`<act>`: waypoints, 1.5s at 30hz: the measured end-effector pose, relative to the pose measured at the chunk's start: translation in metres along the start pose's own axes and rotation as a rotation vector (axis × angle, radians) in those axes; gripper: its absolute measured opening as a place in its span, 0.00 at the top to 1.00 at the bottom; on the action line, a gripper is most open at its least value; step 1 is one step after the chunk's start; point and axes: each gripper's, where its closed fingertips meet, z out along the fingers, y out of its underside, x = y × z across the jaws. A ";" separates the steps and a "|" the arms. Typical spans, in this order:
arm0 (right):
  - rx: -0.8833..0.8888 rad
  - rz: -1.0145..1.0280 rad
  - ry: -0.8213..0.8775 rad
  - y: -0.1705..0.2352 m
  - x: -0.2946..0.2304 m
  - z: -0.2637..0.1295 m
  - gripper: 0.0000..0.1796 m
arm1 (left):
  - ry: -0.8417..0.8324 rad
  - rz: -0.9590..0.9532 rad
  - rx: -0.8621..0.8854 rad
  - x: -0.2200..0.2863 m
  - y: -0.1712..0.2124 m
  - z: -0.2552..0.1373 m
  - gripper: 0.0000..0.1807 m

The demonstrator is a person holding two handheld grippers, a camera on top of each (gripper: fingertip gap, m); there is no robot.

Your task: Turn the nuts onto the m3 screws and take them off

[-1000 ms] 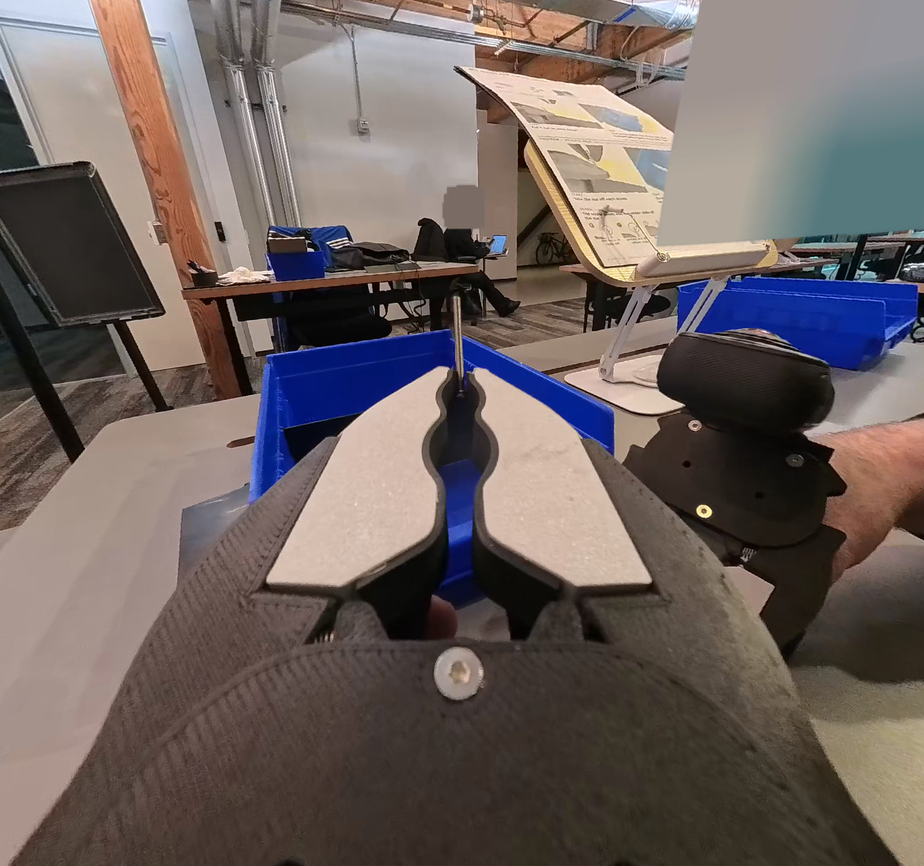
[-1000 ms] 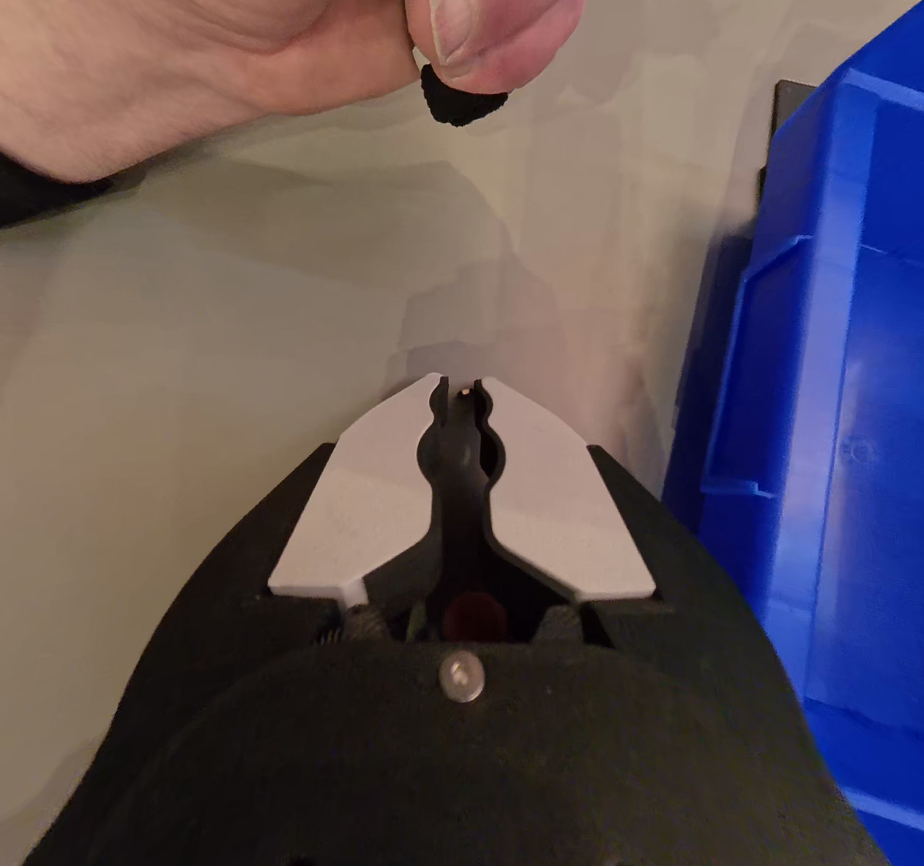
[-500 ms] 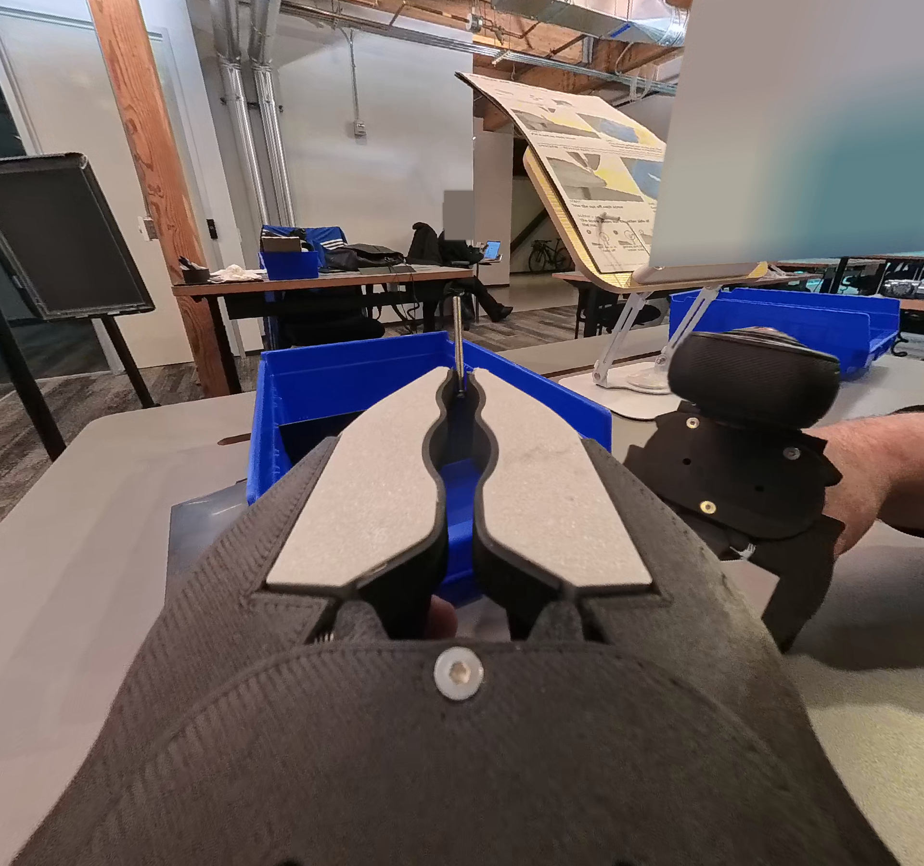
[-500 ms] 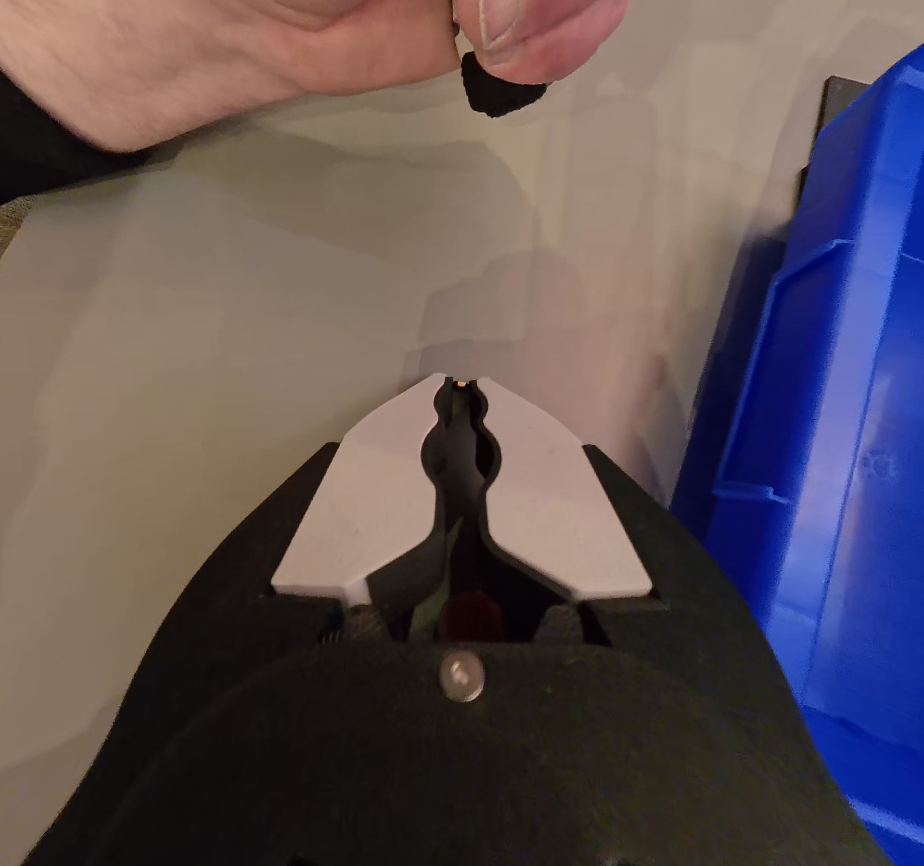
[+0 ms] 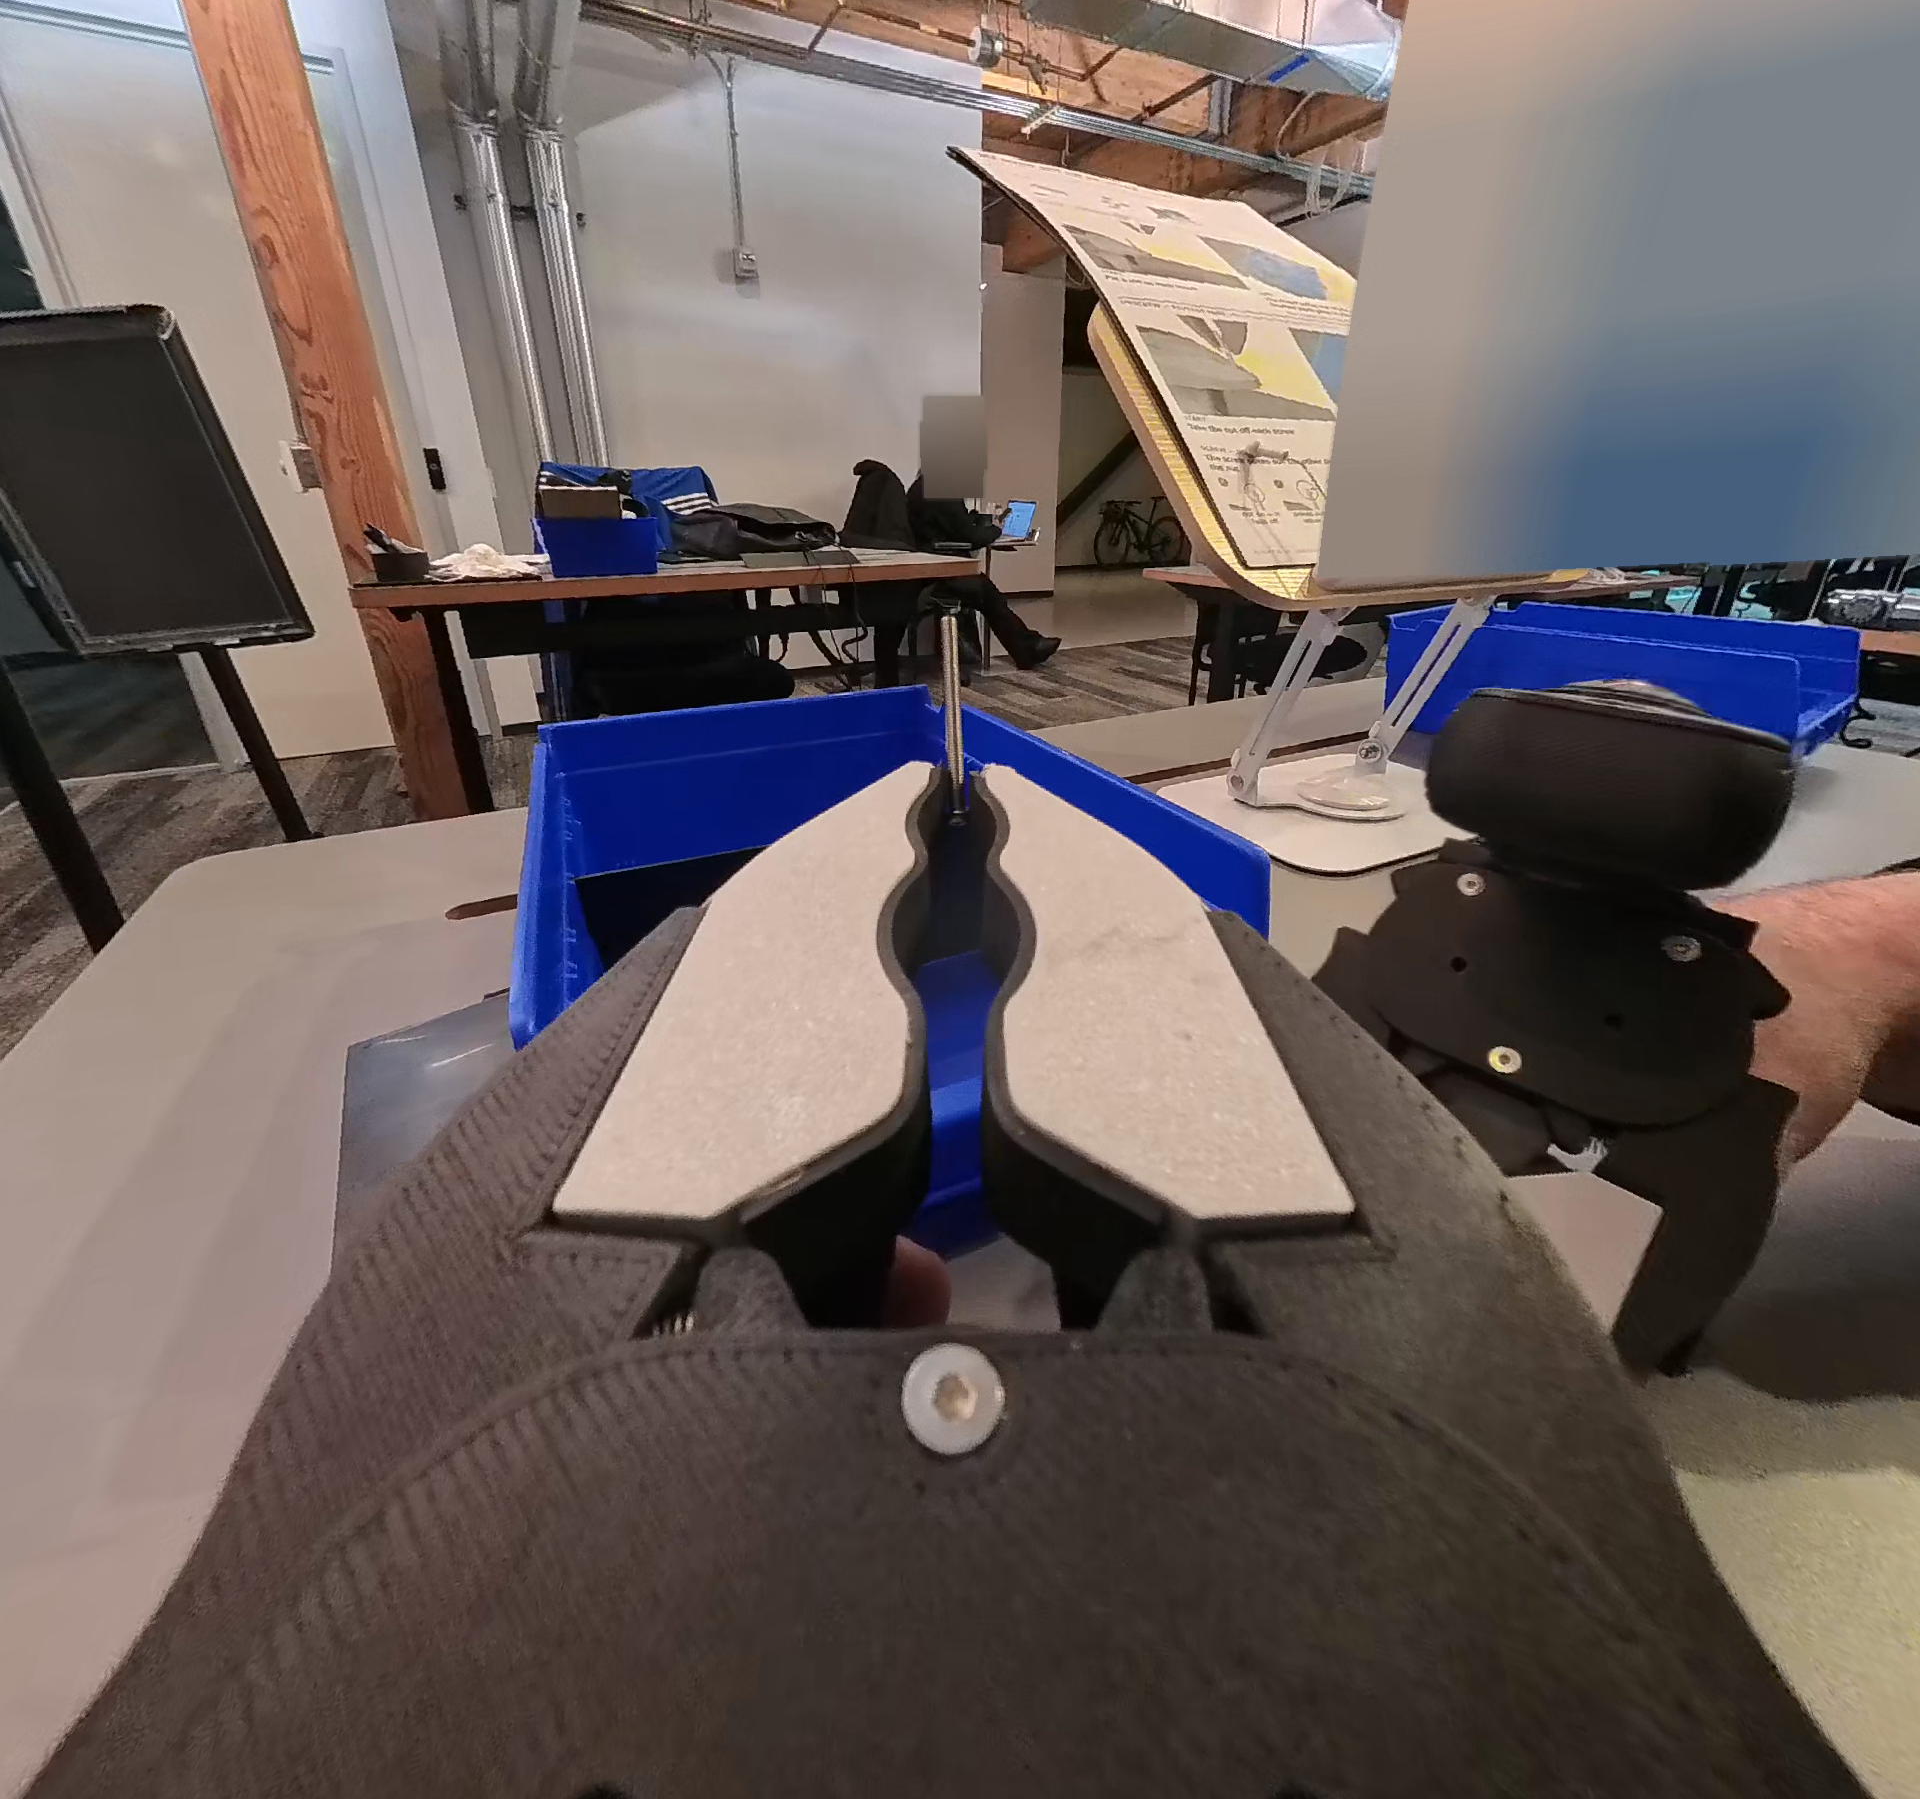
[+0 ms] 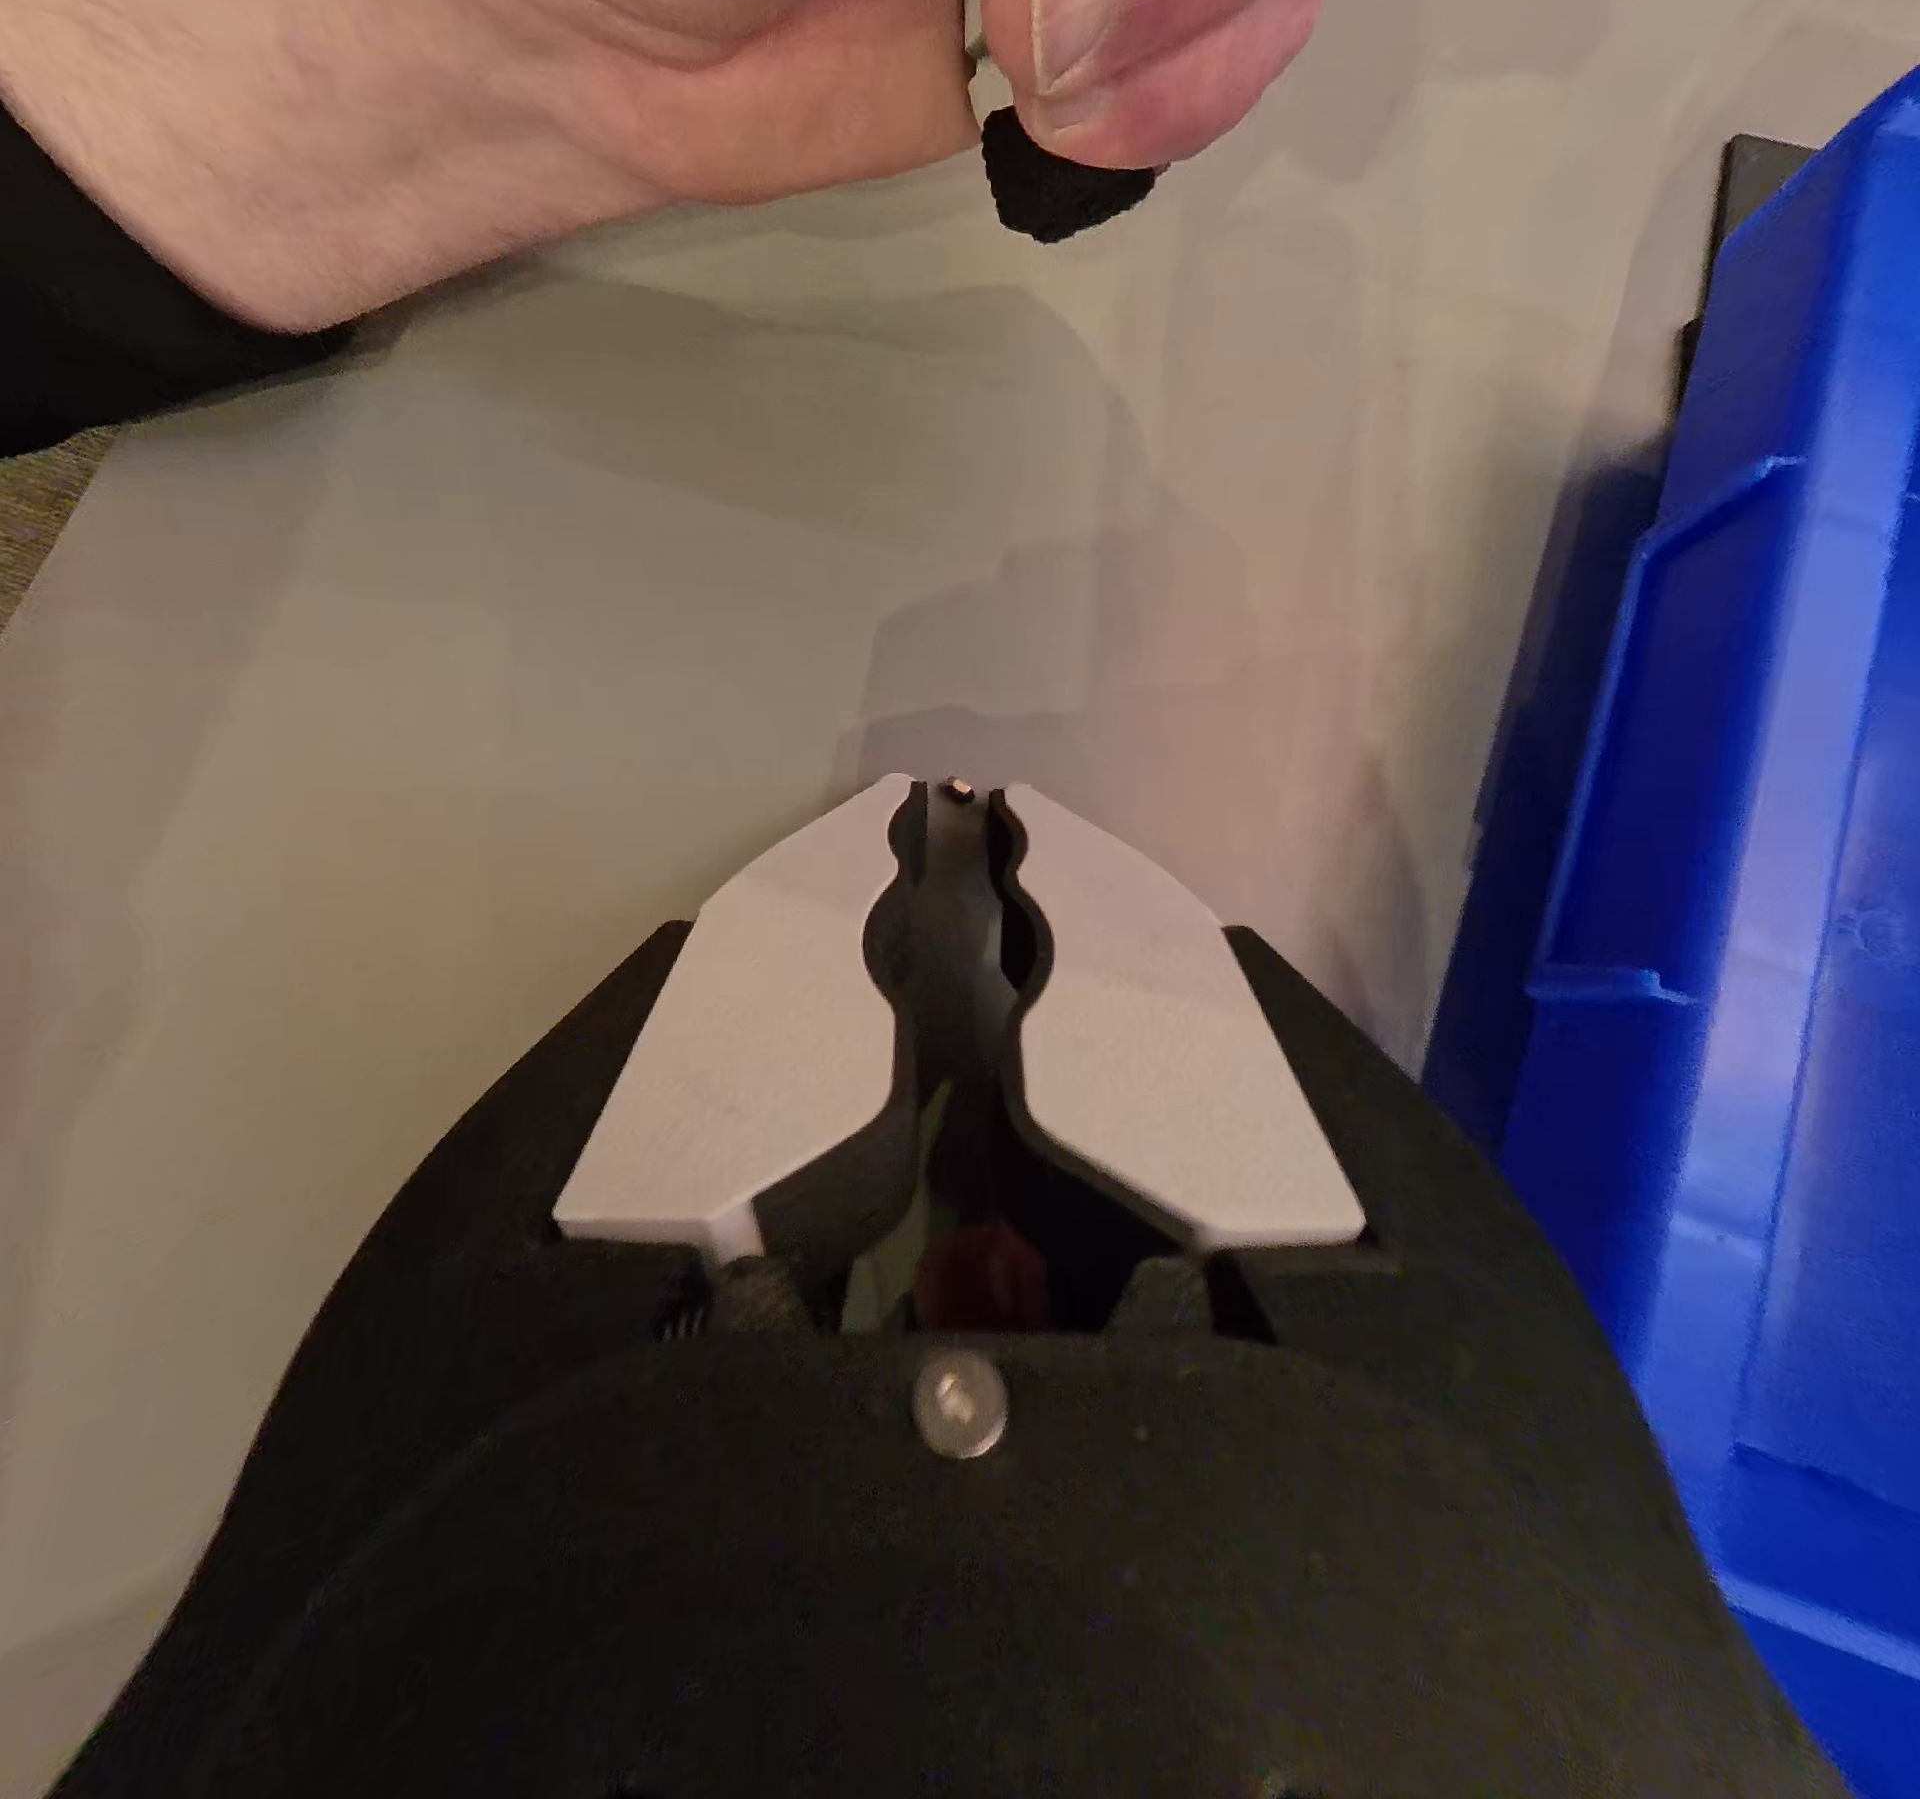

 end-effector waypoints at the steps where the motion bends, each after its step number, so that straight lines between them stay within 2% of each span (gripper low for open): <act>1: -0.005 0.015 0.004 0.000 0.000 0.000 0.93 | 0.000 -0.001 0.001 0.000 0.000 0.000 0.98; 9: -0.024 0.191 0.129 0.000 0.001 0.000 0.91 | 0.005 -0.012 0.004 -0.001 0.001 0.000 0.98; 17: -0.028 0.246 0.241 0.000 0.002 0.001 0.94 | 0.007 -0.008 0.003 0.001 0.000 0.000 0.98; 33: 0.004 0.269 0.270 -0.001 0.003 0.002 0.97 | 0.016 -0.001 0.011 0.005 -0.003 0.002 0.98; 39: 0.097 0.220 0.275 -0.008 0.002 -0.013 0.97 | 0.036 0.005 0.007 0.009 -0.004 0.003 0.98; 45: 0.307 0.129 0.257 -0.023 -0.002 -0.063 0.97 | 0.133 0.043 -0.034 0.027 -0.003 0.005 0.98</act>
